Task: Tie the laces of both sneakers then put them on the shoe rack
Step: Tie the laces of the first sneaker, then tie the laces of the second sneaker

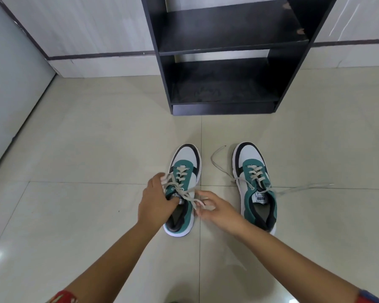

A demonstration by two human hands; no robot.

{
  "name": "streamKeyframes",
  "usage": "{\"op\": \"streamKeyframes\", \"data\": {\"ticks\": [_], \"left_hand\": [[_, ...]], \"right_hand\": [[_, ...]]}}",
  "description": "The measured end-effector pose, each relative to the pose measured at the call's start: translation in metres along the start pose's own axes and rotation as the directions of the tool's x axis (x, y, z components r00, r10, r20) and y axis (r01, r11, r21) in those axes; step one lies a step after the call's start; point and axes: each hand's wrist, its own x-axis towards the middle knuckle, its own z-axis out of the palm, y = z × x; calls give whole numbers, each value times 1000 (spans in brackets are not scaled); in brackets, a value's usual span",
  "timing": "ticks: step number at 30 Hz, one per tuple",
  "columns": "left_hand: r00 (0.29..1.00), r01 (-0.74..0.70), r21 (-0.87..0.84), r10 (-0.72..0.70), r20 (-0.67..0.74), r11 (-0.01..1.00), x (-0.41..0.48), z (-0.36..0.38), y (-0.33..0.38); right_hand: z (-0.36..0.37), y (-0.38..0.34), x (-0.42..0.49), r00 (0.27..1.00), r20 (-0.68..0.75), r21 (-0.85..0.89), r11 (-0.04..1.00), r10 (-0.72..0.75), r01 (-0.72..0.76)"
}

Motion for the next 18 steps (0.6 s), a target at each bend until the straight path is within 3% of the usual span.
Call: {"op": "streamKeyframes", "data": {"ticks": [2,5,8,10,13,15,18], "left_hand": [[992,-91,38,94,-86,995,-4,0,8],[922,-316,96,329,-206,944,-11,5,26],[884,-463,-72,455,-104,883,-23,17,52],[900,-415,-189,432,60,890,-30,30,67],[899,-204,-299,299,319,932,-27,50,86],[882,-39,-352,198,427,935,-20,60,98],[873,49,-375,143,467,926,-12,71,110]], "right_hand": [[-15,0,-15,985,-158,-38,997,-75,70],[-46,2,-38,902,-394,-85,985,-174,153],[-75,12,-55,774,-602,-219,973,-197,78],[-91,24,-63,726,-662,-304,952,-186,-33],[-97,46,-67,769,-638,-301,935,-52,-186],[-92,57,-64,788,-615,-228,960,-11,-165],[-84,61,-59,773,-634,-176,979,-32,-104]]}}
